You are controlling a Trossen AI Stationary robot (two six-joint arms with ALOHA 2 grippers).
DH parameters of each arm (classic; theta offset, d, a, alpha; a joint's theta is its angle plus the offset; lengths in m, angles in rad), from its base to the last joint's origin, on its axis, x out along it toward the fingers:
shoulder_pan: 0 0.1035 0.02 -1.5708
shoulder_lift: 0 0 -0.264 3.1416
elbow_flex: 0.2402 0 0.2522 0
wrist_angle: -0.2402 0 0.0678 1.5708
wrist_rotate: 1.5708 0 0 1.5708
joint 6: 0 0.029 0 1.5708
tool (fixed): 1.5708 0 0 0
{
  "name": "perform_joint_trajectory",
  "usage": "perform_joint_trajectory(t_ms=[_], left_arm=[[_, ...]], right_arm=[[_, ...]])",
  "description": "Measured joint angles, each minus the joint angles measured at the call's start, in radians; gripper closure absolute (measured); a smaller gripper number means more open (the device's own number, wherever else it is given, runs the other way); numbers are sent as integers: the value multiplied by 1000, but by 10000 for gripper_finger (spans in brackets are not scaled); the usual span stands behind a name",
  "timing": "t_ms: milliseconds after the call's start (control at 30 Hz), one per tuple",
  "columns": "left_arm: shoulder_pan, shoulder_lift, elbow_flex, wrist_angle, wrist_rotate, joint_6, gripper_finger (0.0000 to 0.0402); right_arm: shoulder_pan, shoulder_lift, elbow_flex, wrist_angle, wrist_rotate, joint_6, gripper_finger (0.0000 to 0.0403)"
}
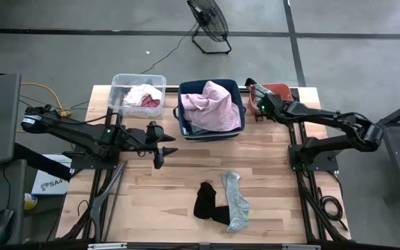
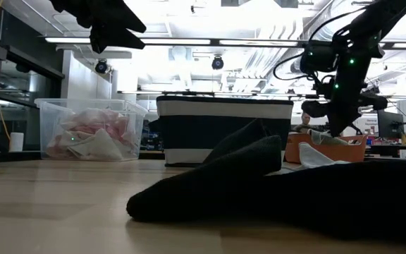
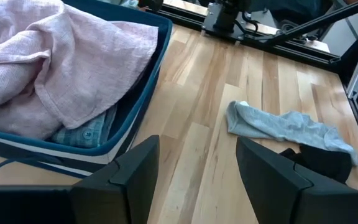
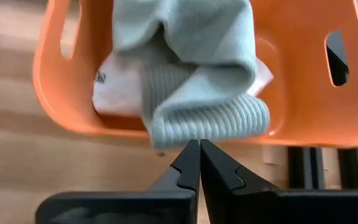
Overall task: Pick & Place Cloths
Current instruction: Put the dark gray sock into the orange bin
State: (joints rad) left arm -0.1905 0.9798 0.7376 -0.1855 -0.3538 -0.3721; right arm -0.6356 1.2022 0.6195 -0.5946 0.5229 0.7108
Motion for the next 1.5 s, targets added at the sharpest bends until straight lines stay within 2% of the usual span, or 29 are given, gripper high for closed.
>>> perform_joint_trajectory(t_ms=[167, 500, 733, 1033, 1333, 1500], left_arm=[[0, 0, 0, 0, 0, 1, 195], [0, 0, 0, 0, 0, 4, 195], [0, 0, 0, -4, -1, 4, 195], [0, 0, 0, -3, -2, 3, 195], [0, 0, 0, -4, -2, 1, 195], [0, 0, 0, -4, -2, 1, 195]], right_arm=[[-31, 0, -1, 109, 4, -42, 400], [-80, 74, -1, 182, 1, -73, 400], [-114, 79, -1, 303, -3, -118, 400], [-160, 93, 0, 328, -5, -139, 400], [-165, 216, 0, 377, -73, -157, 400], [-141, 182, 0, 372, -48, -158, 400]])
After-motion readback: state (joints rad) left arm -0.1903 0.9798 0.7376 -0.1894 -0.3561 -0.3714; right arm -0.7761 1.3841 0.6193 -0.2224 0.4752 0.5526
